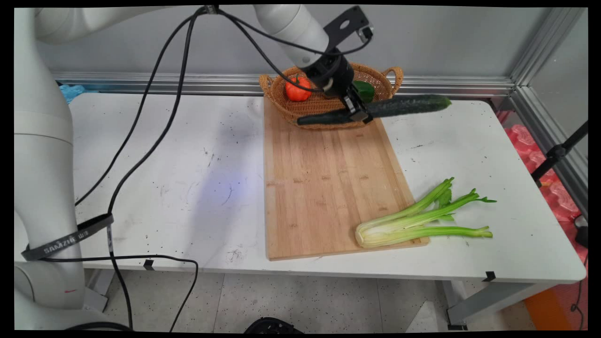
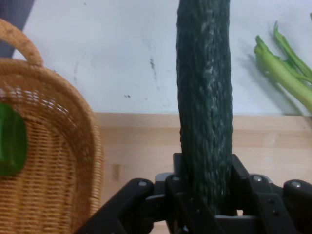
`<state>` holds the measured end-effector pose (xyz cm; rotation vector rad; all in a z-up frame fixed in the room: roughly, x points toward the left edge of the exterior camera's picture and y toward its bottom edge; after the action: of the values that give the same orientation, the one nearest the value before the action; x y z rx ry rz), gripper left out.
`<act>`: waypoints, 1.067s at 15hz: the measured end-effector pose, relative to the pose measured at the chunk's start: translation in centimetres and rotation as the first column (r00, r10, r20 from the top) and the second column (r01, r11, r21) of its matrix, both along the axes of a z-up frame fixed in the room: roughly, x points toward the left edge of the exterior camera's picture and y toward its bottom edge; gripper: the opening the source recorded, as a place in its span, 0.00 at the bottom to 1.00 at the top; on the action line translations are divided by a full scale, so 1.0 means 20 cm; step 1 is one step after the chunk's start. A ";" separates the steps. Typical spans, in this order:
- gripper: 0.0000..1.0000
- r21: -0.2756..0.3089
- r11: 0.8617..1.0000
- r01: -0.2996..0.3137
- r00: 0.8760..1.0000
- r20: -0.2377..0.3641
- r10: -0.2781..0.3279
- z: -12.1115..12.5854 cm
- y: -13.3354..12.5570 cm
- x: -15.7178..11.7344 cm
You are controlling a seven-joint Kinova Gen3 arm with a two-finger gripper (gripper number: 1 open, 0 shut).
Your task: Place the picked object in the vegetable basket
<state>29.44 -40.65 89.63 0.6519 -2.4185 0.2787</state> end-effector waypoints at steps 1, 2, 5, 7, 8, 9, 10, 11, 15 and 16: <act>0.00 -0.007 1.000 0.005 1.000 0.001 -0.005 0.01 -0.02 0.01; 0.00 -0.011 1.000 0.008 1.000 0.002 -0.008 0.01 -0.03 0.02; 0.00 -0.031 0.999 0.024 1.000 0.006 -0.024 0.03 -0.10 0.04; 0.00 -0.041 0.999 0.033 0.999 0.008 -0.033 0.03 -0.13 0.06; 0.00 -0.045 0.998 0.037 0.999 0.009 -0.037 0.03 -0.14 0.07; 0.00 -0.047 0.998 0.041 0.999 0.010 -0.040 0.03 -0.15 0.07; 0.00 -0.050 0.998 0.045 0.999 0.012 -0.045 0.03 -0.17 0.08; 0.00 -0.052 0.997 0.052 0.999 0.014 -0.051 0.02 -0.18 0.09; 0.00 -0.060 0.996 0.069 0.997 0.019 -0.068 -0.02 -0.21 0.11; 0.00 -0.064 0.995 0.072 0.997 0.021 -0.071 -0.03 -0.22 0.12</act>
<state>31.83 -45.12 89.11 0.5355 -2.4340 0.3328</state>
